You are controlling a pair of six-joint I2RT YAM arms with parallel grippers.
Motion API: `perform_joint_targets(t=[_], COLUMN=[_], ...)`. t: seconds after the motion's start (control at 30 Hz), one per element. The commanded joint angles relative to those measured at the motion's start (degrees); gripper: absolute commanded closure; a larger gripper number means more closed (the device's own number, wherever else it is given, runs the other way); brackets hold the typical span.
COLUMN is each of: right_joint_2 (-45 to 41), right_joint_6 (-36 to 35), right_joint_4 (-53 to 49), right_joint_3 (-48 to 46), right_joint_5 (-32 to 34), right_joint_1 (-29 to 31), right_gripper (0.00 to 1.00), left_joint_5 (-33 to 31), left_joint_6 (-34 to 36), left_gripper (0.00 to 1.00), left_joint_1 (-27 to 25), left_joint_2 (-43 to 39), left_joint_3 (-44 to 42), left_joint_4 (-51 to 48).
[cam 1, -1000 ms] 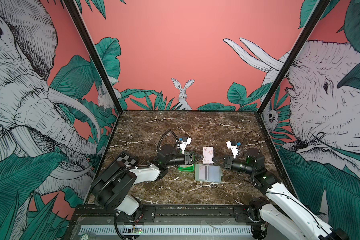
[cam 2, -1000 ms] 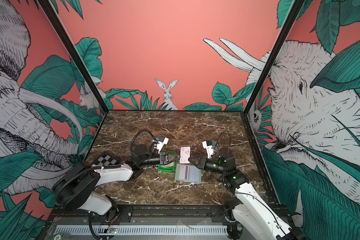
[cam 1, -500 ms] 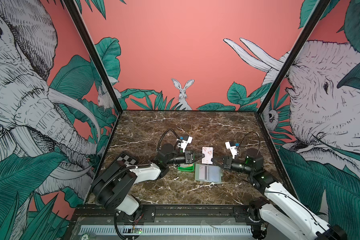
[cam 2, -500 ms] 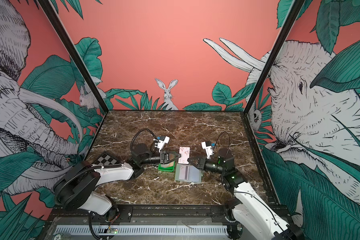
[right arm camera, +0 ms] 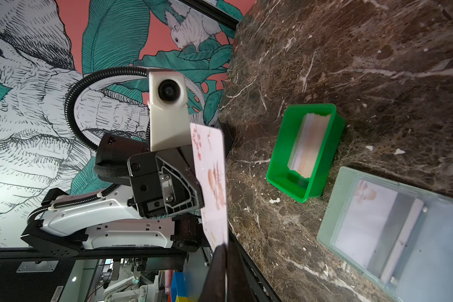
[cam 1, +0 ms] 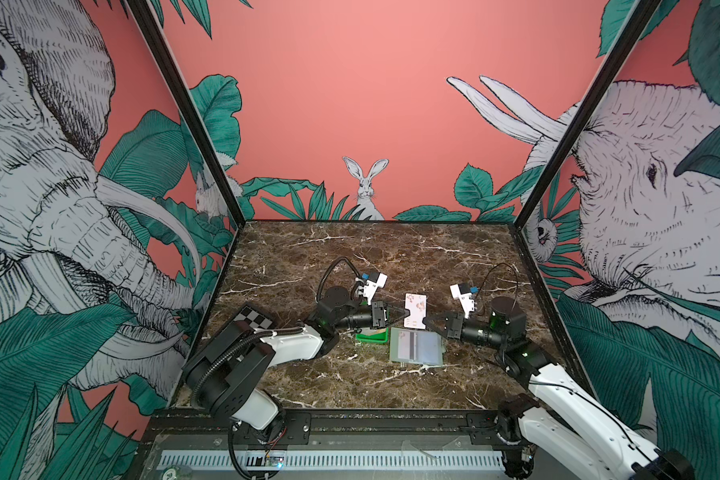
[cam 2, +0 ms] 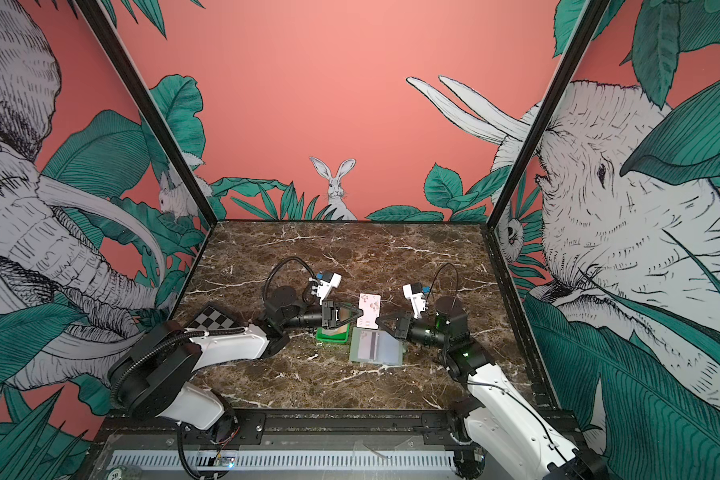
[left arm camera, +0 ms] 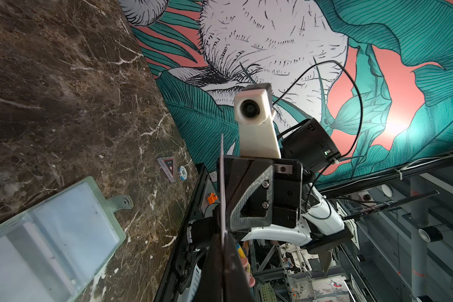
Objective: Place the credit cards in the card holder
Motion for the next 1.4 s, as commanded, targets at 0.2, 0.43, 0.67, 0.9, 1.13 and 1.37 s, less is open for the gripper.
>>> perform_joint_targets(t=[0.2,0.43,0.67,0.9,1.13,1.37], right_joint_2=[-3.19,0.12,3.76,8.10,13.52,18.74], right_joint_6=[-10.35,-15.19,-15.13,-15.29,-14.55,-14.33], right_joint_4=[-23.86,-39.69,-42.52,-39.50,-32.62,-27.44], right_joint_3=[3.01,4.20,2.52,1.30,0.17,-0.24], right_joint_5=[14.40,25.74,29.76,28.63,27.77,26.82], right_joint_1=[-0.08,0.06,0.20,0.20,0.16,0.22], right_gripper=[0.84,0.84,0.83,0.83,0.82,0.83], left_joint_5=[-5.92,-12.88,-17.07,-18.36,-18.84,-19.65], left_joint_6=[6.10,10.10,10.35,10.00,11.85,11.59], left_gripper=[1.00,1.00,1.00,1.00,1.00,1.00], left_joint_1=[-0.27,-0.57,-1.55,-2.38,-3.43,-4.68], left_joint_2=[-3.11,-6.52,-6.81,-4.88,-3.65,-1.69], left_joint_3=[-1.98,-3.80,-5.53,-5.73,-3.81,-2.83], left_joint_4=[-7.93,-14.79,-15.86,-14.67,-18.51,-18.26])
